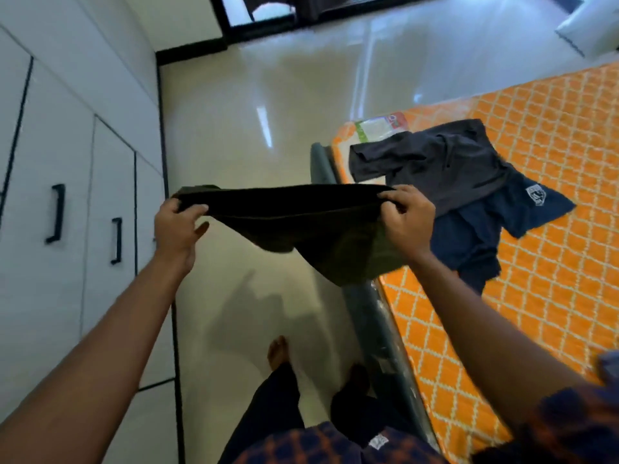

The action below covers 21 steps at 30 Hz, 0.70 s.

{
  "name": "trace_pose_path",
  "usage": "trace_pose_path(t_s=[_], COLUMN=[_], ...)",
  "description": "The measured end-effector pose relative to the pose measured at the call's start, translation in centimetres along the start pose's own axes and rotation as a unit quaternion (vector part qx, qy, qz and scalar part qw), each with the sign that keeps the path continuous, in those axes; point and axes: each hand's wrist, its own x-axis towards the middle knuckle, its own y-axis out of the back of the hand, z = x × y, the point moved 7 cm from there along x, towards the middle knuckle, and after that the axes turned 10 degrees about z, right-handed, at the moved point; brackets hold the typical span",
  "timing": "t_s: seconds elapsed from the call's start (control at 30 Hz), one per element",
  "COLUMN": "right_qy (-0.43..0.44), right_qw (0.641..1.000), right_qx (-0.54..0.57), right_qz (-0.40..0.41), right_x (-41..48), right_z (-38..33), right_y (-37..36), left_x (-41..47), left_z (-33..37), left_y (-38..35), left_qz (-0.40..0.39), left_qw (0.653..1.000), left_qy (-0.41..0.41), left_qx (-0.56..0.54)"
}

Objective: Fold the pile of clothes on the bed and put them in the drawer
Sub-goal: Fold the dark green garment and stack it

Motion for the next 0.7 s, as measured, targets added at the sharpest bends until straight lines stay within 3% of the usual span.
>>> trace_pose_path(t_s=[0.1,0.27,0.43,0.5,0.6,0.7], right_qy=[-0.082,-0.142,-0.023,0.055,0.103,0.138], right_qw=[0.993,0.985,0.999,0.997,0.992,0.986], right_qx=[0.079,0.078,0.026,-0.015,-0.019,-0.012], right_qz=[0.031,0.052,-0.032,-0.054,-0.074,-0.089], right_x=[-5.0,-9.8,-8.2,-7.2,-6.7,-6.8], right_z=[-3.2,-6.6,-13.1,-15.3,-18.0,-19.8], right_y=[-3.7,-7.6,-10.9,-11.6,-12.2,-12.4], left_x=[0.8,1.4,3.8,4.5,5.0,5.4], left_z=[-0.4,-0.4,-0.4,-1.9,-4.6,-6.1], left_y=[6.5,14.4,19.9,21.3,22.3,22.2], left_qz=[0.140,0.327,0.371,0.392,0.418,0.398], left_qw=[0.983,0.944,0.928,0.919,0.902,0.908], left_qy=[0.039,-0.008,-0.015,0.019,0.111,0.128], left_qx=[-0.113,-0.047,0.033,0.044,0.000,0.037])
